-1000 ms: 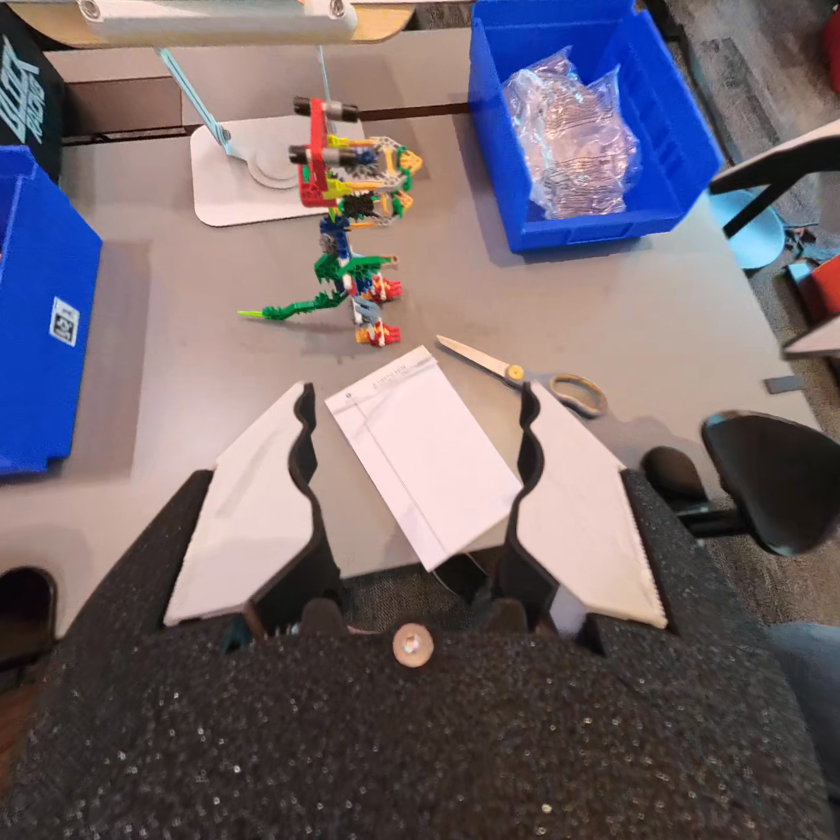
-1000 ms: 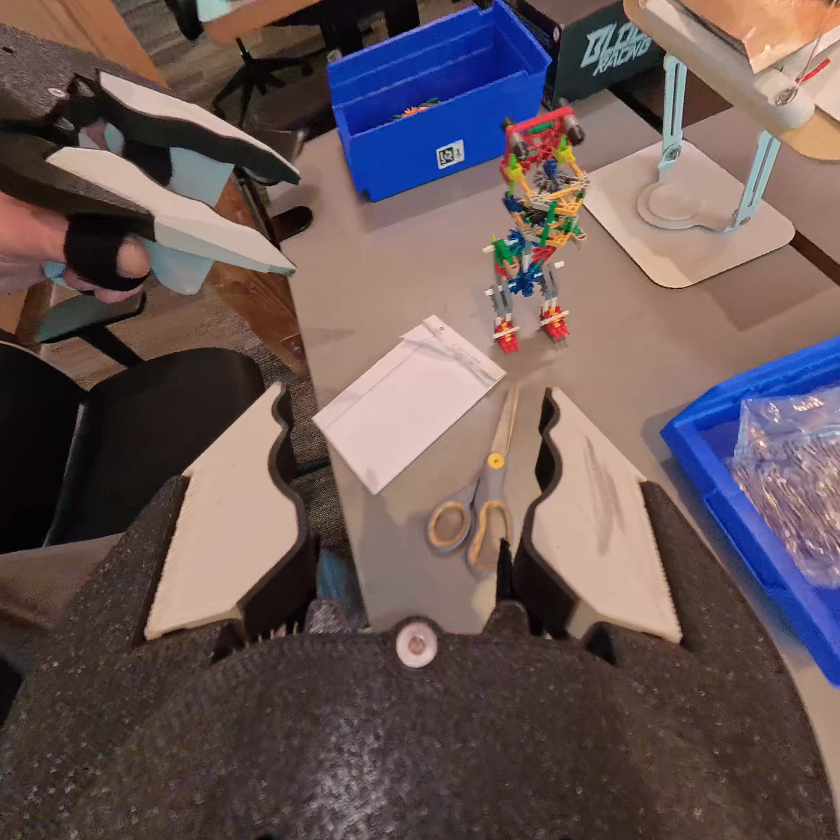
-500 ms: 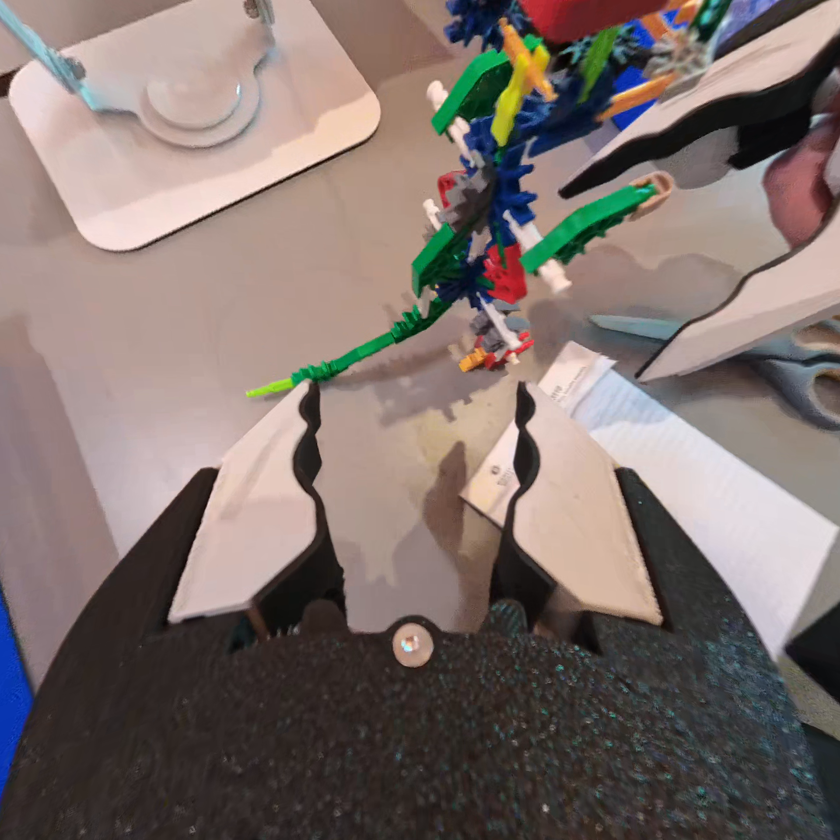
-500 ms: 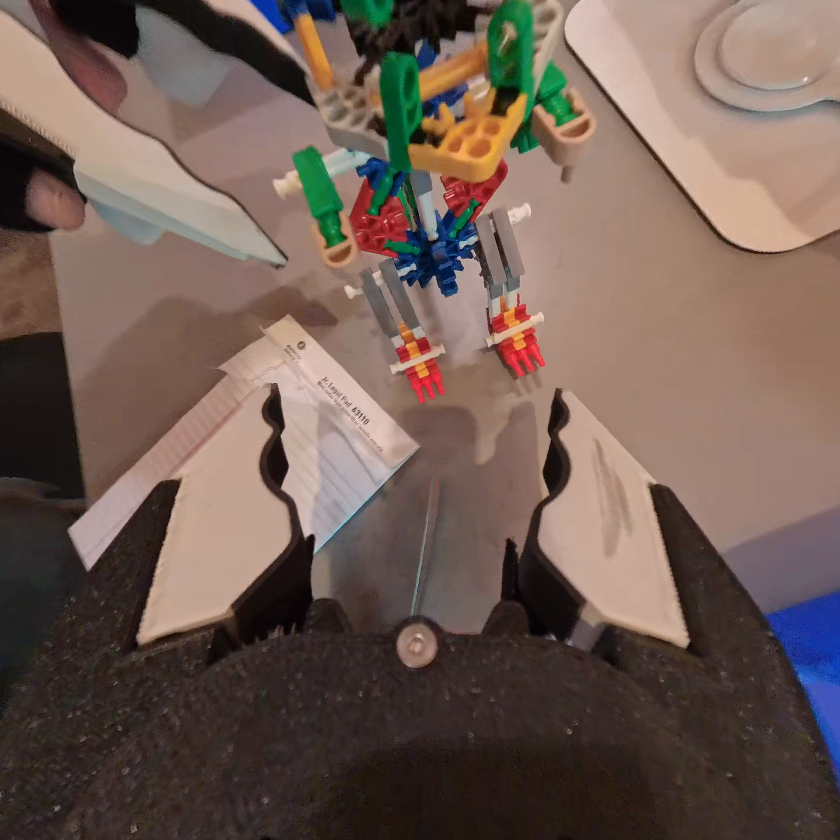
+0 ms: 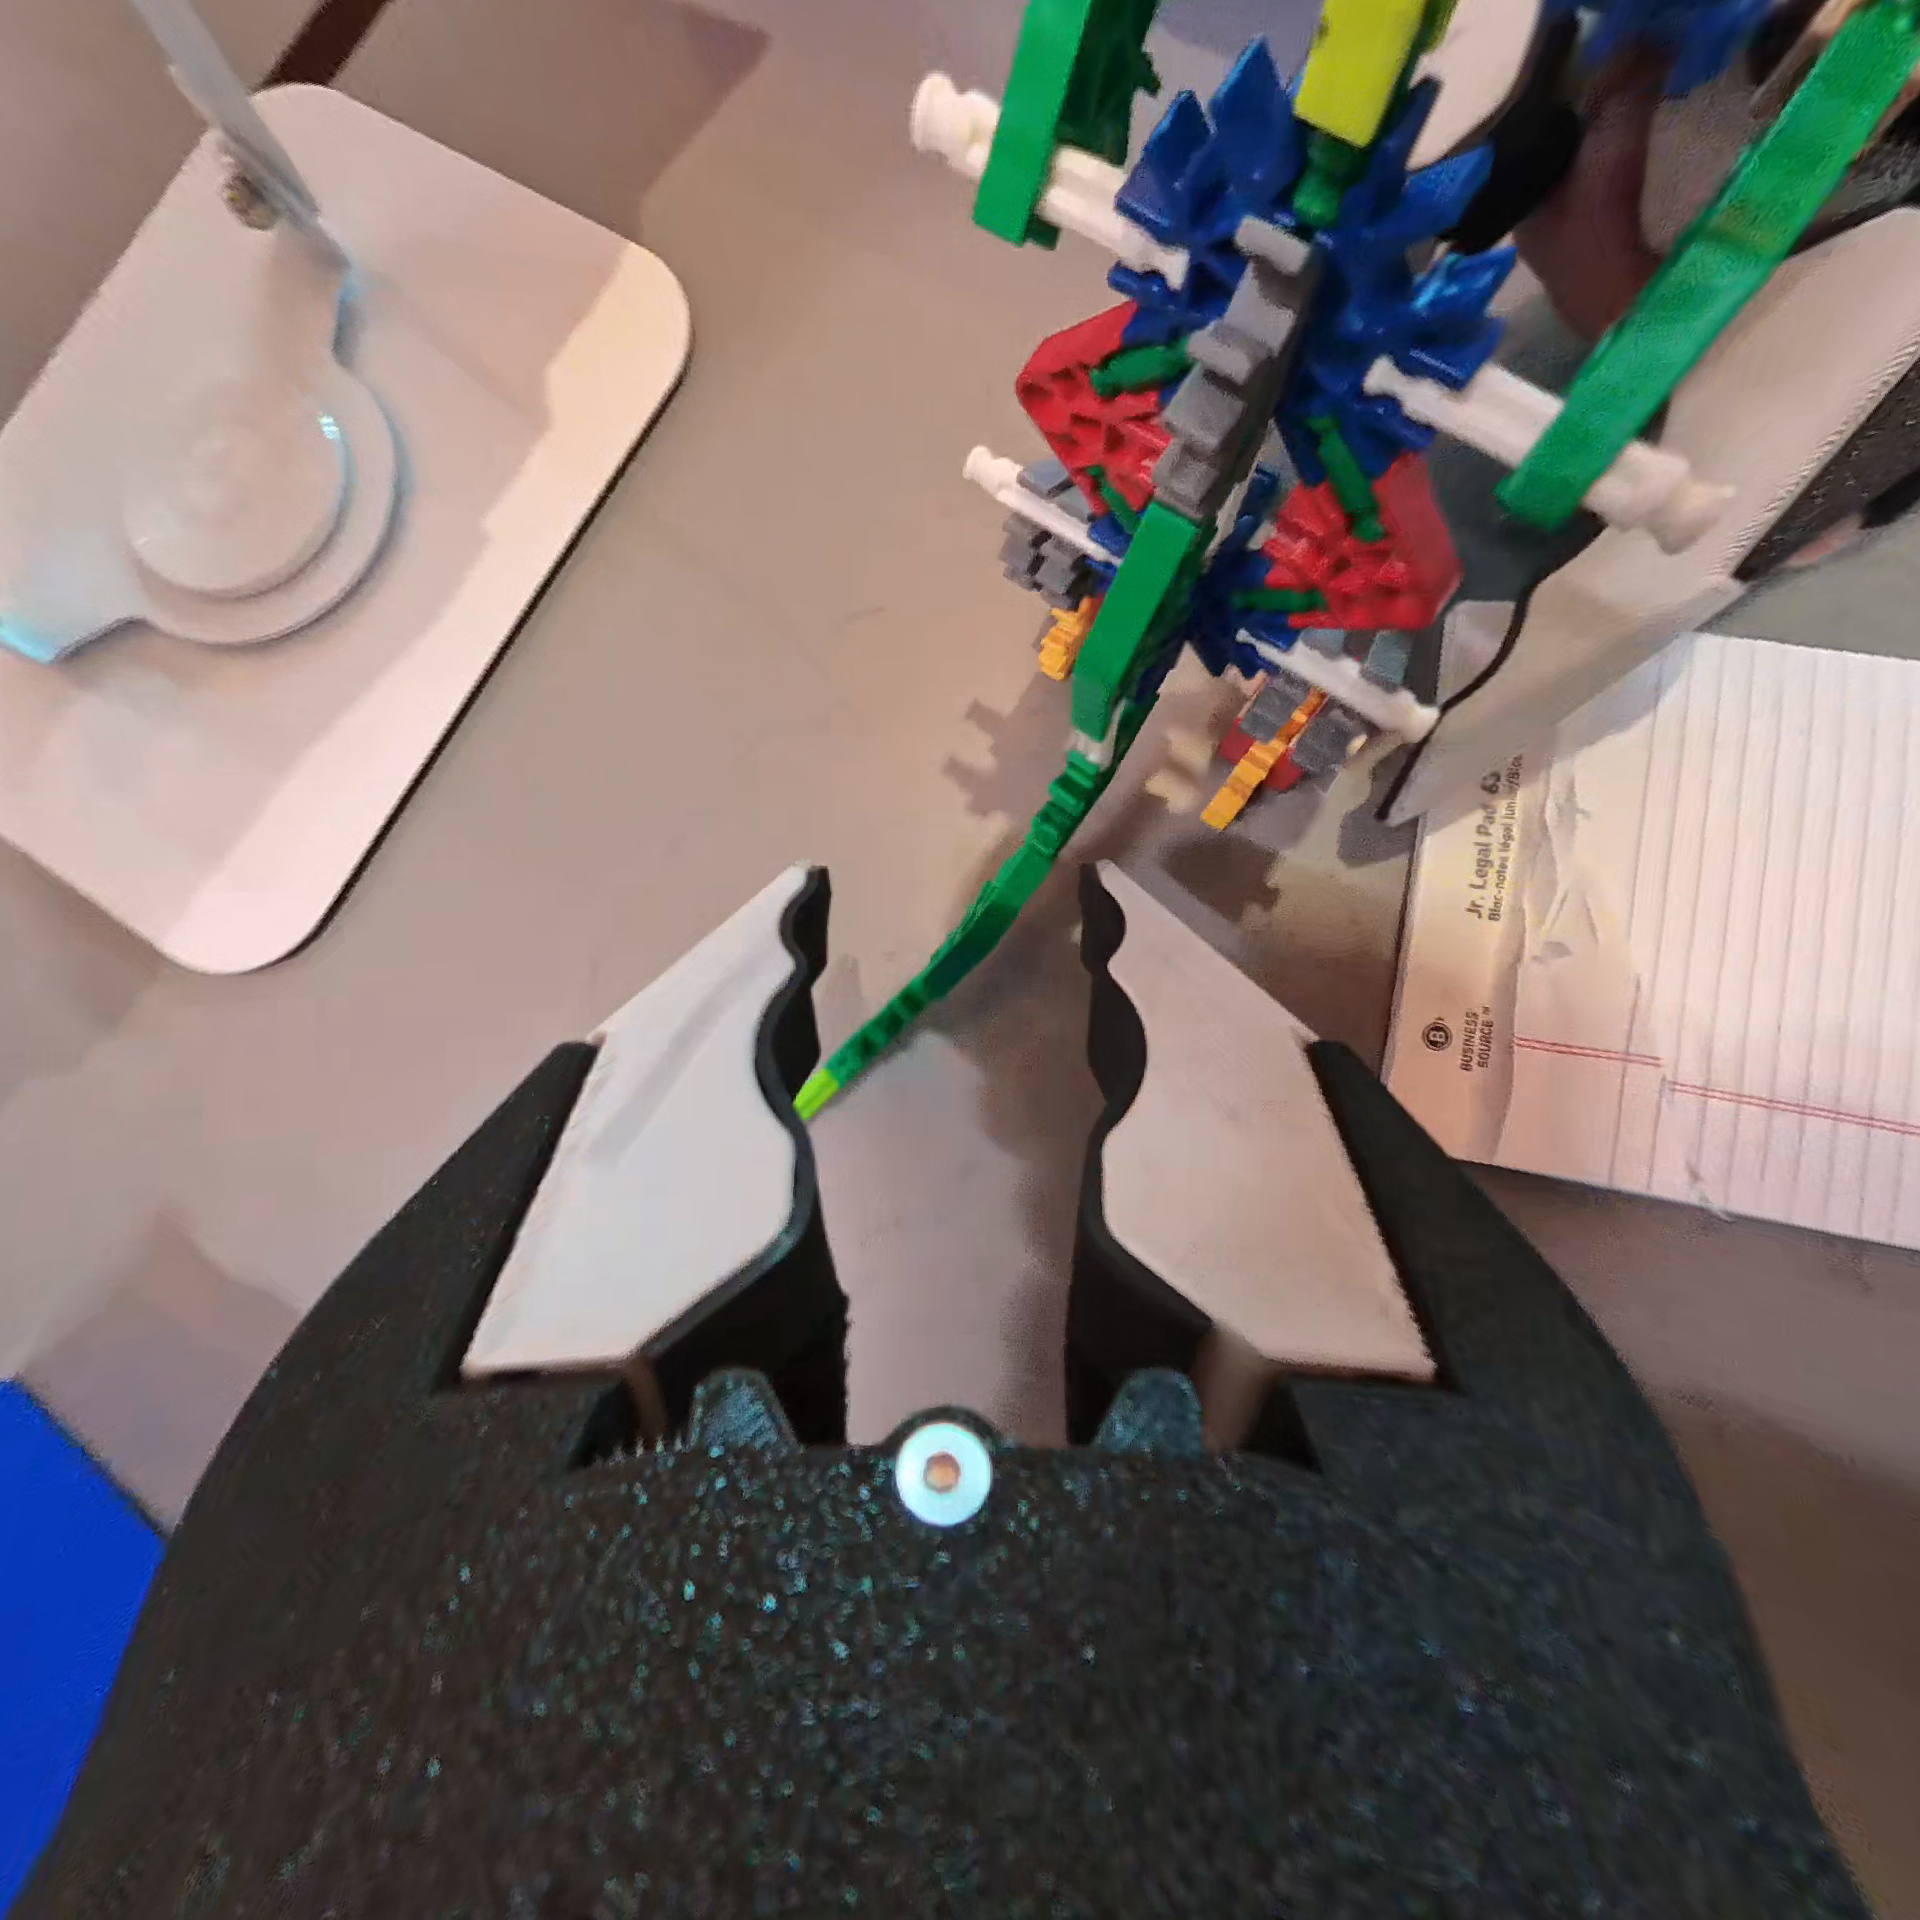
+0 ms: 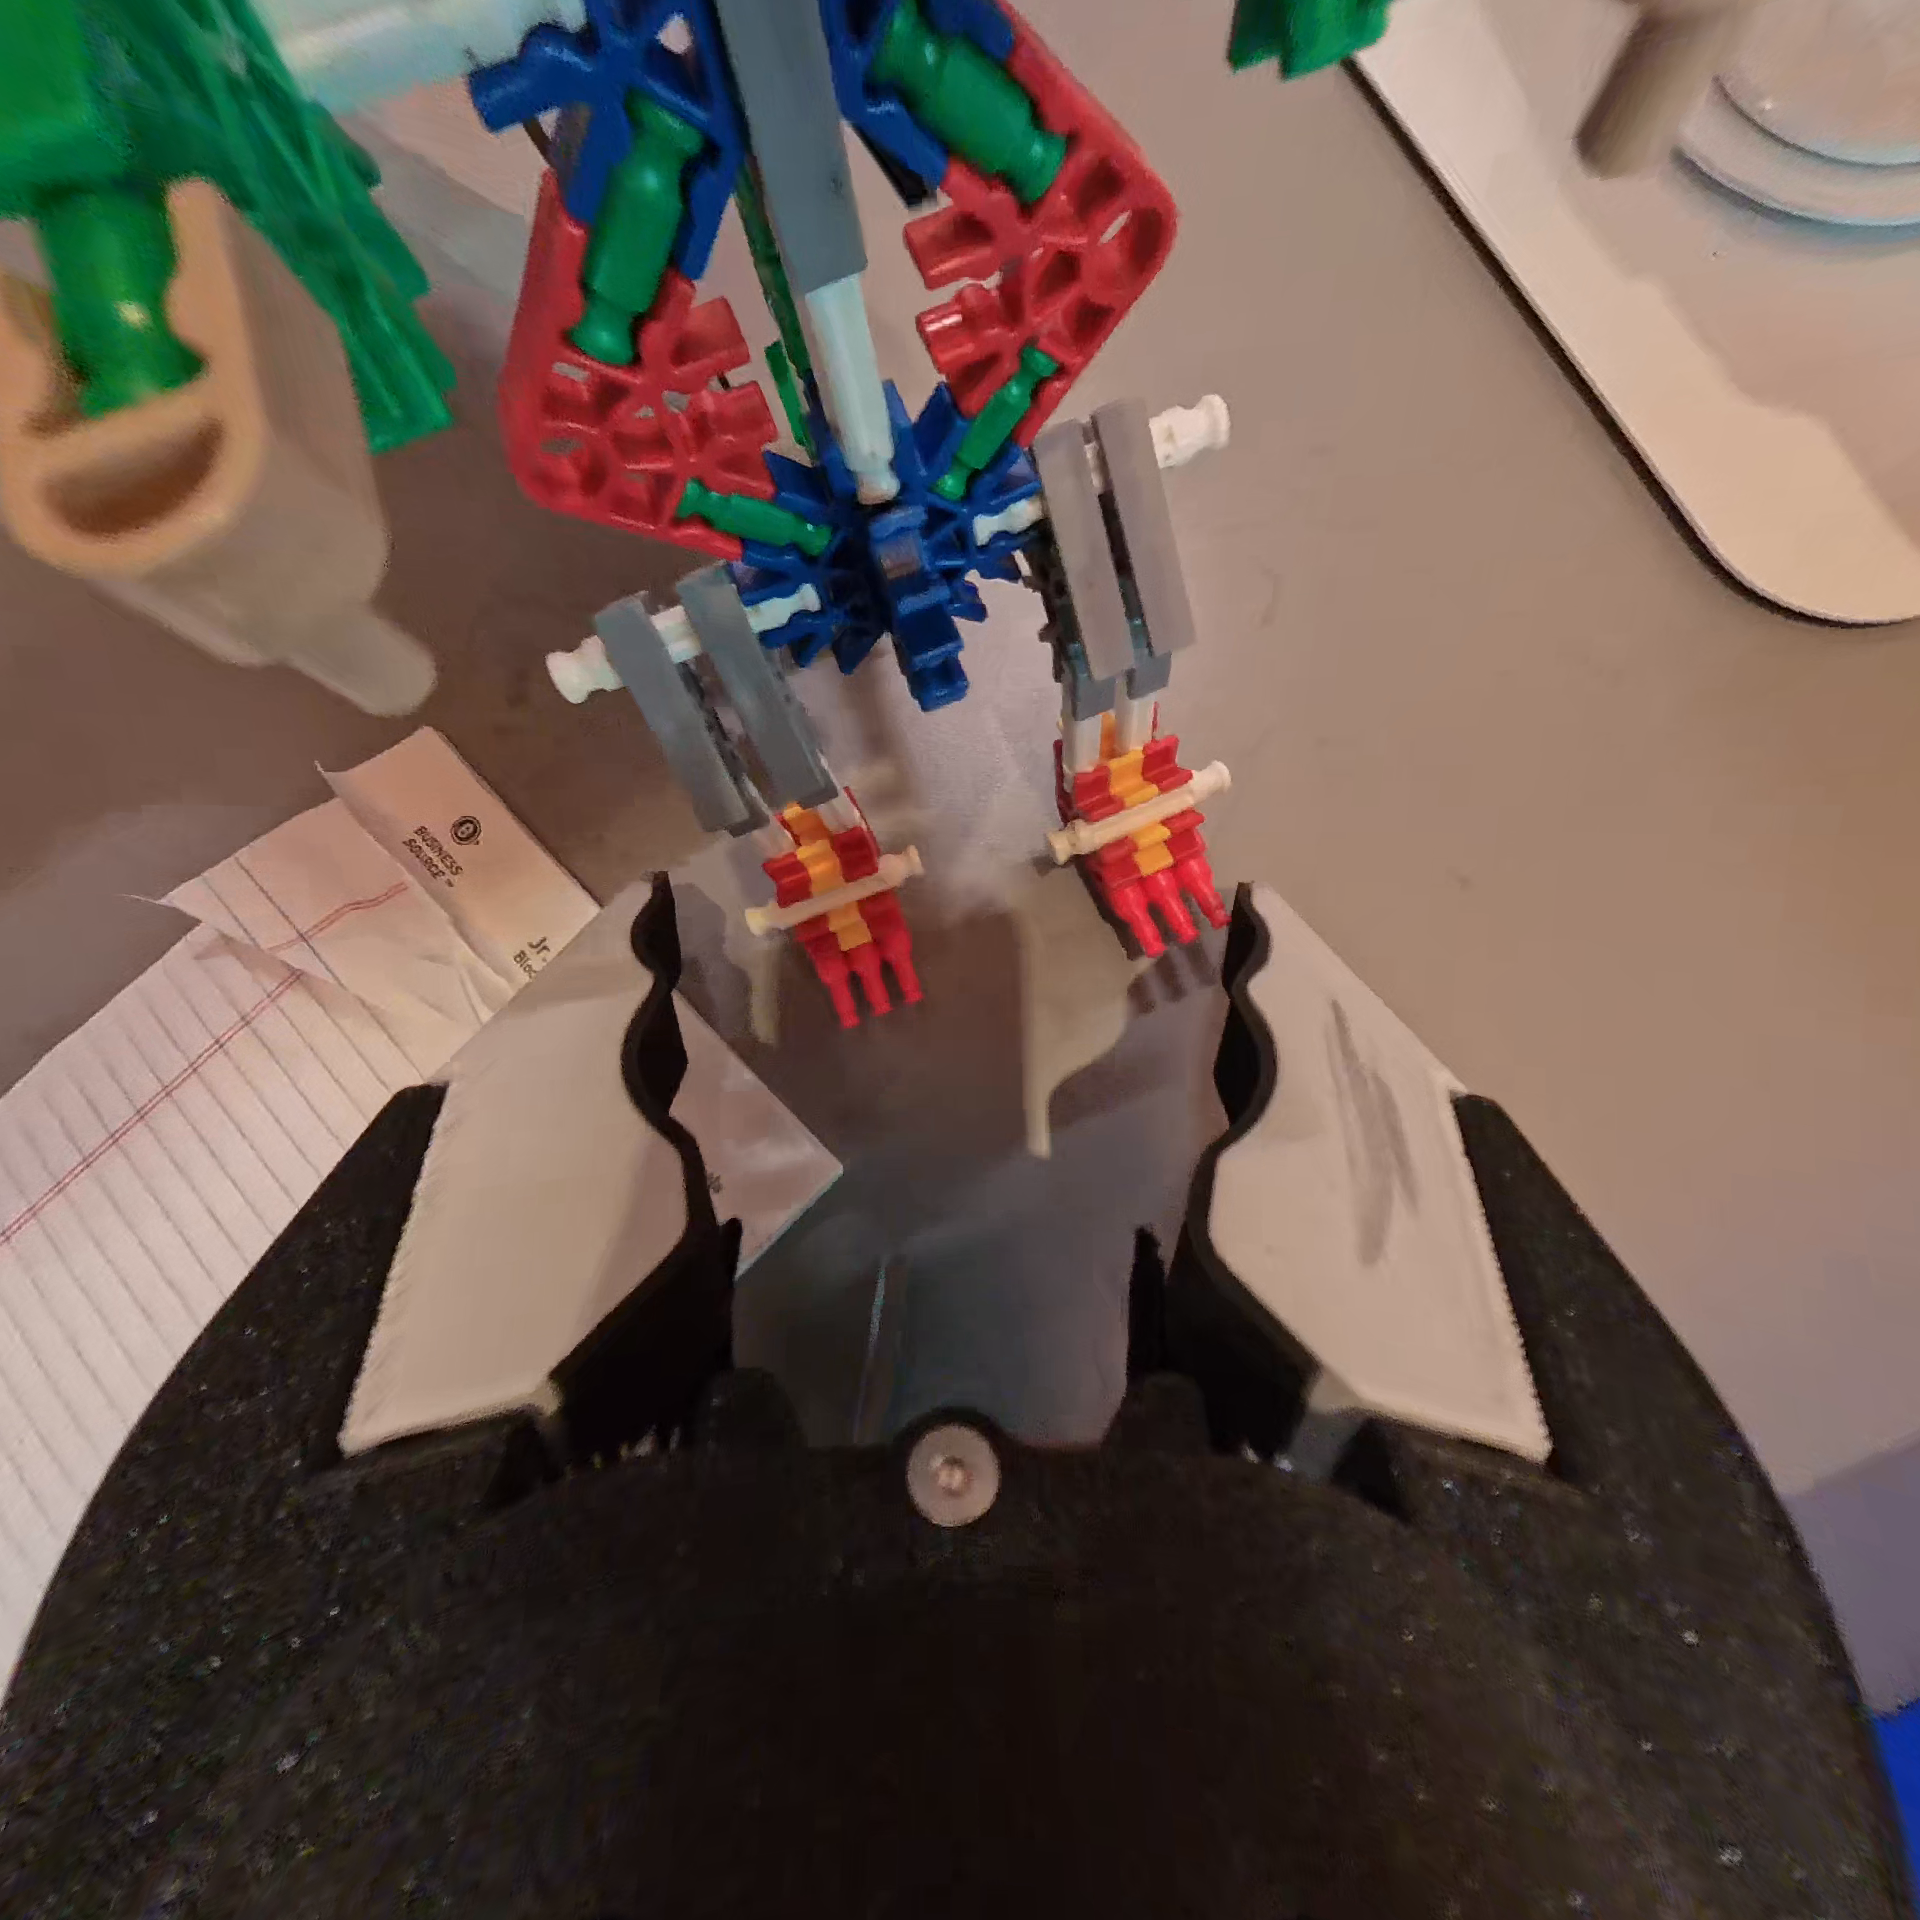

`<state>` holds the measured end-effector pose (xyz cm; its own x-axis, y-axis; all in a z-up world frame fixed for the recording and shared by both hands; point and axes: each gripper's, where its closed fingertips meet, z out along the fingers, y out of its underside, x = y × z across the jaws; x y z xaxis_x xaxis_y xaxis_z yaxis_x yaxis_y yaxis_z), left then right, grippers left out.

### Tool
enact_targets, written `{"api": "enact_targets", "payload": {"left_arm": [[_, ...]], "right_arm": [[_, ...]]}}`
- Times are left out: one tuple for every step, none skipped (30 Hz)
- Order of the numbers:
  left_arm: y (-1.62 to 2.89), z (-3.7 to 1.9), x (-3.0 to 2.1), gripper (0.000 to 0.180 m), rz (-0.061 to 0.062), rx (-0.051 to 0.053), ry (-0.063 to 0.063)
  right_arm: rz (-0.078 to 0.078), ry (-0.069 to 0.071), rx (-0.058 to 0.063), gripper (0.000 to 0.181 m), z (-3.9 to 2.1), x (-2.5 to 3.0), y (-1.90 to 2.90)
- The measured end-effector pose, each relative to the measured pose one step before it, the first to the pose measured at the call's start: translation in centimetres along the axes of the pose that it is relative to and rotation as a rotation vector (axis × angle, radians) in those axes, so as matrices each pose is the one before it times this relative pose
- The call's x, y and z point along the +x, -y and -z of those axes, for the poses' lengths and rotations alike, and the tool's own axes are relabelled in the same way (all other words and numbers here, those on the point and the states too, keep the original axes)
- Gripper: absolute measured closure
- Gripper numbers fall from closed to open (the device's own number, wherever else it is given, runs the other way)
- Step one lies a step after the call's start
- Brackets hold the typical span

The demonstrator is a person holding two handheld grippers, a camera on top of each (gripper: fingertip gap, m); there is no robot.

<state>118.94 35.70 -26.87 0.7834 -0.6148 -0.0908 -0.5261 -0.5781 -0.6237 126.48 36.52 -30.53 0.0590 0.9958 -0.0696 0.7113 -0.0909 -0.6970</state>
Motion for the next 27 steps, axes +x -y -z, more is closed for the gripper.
{"api": "enact_targets", "payload": {"left_arm": [[-0.003, -0.327, 0.062, 0.138, -0.0109, -0.0079, -0.0103], [0.009, -0.278, 0.104, 0.142, -0.0011, -0.0030, -0.0106], [-0.037, -0.253, 0.217, 0.146, 0.0046, -0.0035, -0.0153], [-0.035, -0.200, 0.173, 0.150, 0.0034, -0.0035, -0.0104], [-0.073, -0.164, 0.119, 0.156, 0.0052, -0.0048, -0.0075], [-0.029, -0.124, 0.116, 0.162, 0.0053, -0.0019, -0.0083], [0.046, -0.070, 0.033, 0.165, 0.0022, 0.0012, -0.0038], [-0.014, -0.028, -0.155, 0.166, 0.0002, -0.0029, 0.0055], [-0.020, -0.001, -0.172, 0.167, 0.0043, -0.0021, 0.0014], [-0.005, 0.019, -0.186, 0.167, 0.0061, -0.0001, 0.0005], [-0.003, 0.034, -0.287, 0.168, 0.0017, 0.0008, 0.0058], [-0.022, 0.005, -0.303, 0.168, 0.0028, 0.0001, 0.0041], [-0.017, 0.017, -0.329, 0.168, 0.0080, -0.0013, 0.0021], [0.028, 0.025, -0.427, 0.169, 0.0052, 0.0000, 0.0061], [0.035, 0.006, -0.491, 0.169, 0.0013, -0.0002, 0.0079], [-0.030, -0.036, -0.506, 0.170, 0.0012, -0.0029, 0.0057], [0.010, -0.033, -0.623, 0.170, 0.0033, 0.0011, 0.0096], [0.034, -0.068, -0.699, 0.170, 0.0045, 0.0022, 0.0102], [0.047, -0.090, -0.721, 0.170, 0.0058, 0.0014, 0.0083], [0.064, -0.115, -0.787, 0.170, 0.0073, 0.0005, 0.0076], [0.089, -0.146, -0.839, 0.170, 0.0061, 0.0017, 0.0084], [0.078, -0.191, -0.813, 0.170, 0.0057, -0.0008, 0.0042], [0.096, -0.190, -0.814, 0.170, -0.0002, -0.0052, 0.0054], [0.147, -0.217, -0.799, 0.170, -0.0006, -0.0055, 0.0066], [0.128, -0.215, -0.634, 0.170, -0.0024, -0.0067, -0.0008], [0.129, -0.183, -0.588, 0.170, -0.0079, -0.0048, 0.0021], [0.140, -0.167, -0.528, 0.170, -0.0039, -0.0015, 0.0021]], "right_arm": [[-0.0003, -0.0001, 0.0053, 0.079, -0.178, -0.034, 0.129], [0.0075, -0.0066, -0.0007, 0.083, -0.186, 0.072, 0.035], [0.0109, -0.0118, -0.0030, 0.086, -0.133, 0.178, -0.003], [0.0040, -0.0016, 0.0041, 0.088, -0.113, 0.040, 0.057], [-0.0070, 0.0058, 0.0011, 0.089, -0.108, -0.008, -0.018], [-0.0102, 0.0013, 0.0020, 0.089, -0.093, 0.050, 0.033], [-0.0039, -0.0027, 0.0019, 0.090, -0.091, 0.096, 0.083], [0.0025, -0.0023, 0.0007, 0.090, -0.097, 0.070, 0.105], [-0.0004, 0.0010, -0.0007, 0.090, -0.123, 0.071, 0.125], [-0.0003, 0.0002, -0.0005, 0.090, -0.132, 0.140, 0.154], [0.0008, -0.0006, 0.0005, 0.090, -0.168, 0.188, 0.185], [-0.0004, 0.0036, 0.0010, 0.091, -0.200, 0.179, 0.211], [0.0011, 0.0016, 0.0004, 0.091, -0.224, 0.234, 0.247], [0.0005, -0.0009, -0.0006, 0.091, -0.260, 0.311, 0.280], [0.0002, 0.0022, -0.0014, 0.091, -0.296, 0.292, 0.313], [0.0044, 0.0007, -0.0008, 0.091, -0.328, 0.349, 0.351], [0.0016, -0.0003, 0.0003, 0.091, -0.349, 0.405, 0.384], [-0.0039, 0.0009, 0.0000, 0.091, -0.383, 0.438, 0.408], [0.0002, -0.0015, 0.0003, 0.091, -0.399, 0.477, 0.440], [0.0009, -0.0025, 0.0010, 0.091, -0.411, 0.515, 0.458], [-0.0030, -0.0012, 0.0012, 0.091, -0.437, 0.548, 0.460], [-0.0012, -0.0021, 0.0017, 0.091, -0.406, 0.571, 0.476], [0.0011, -0.0053, 0.0033, 0.091, -0.377, 0.622, 0.498], [-0.0011, -0.0047, 0.0010, 0.091, -0.365, 0.617, 0.450], [-0.0023, -0.0020, -0.0027, 0.090, -0.342, 0.561, 0.370], [-0.0010, -0.0020, -0.0021, 0.090, -0.316, 0.495, 0.317], [-0.0019, 0.0008, -0.0022, 0.090, -0.307, 0.384, 0.248]]}}
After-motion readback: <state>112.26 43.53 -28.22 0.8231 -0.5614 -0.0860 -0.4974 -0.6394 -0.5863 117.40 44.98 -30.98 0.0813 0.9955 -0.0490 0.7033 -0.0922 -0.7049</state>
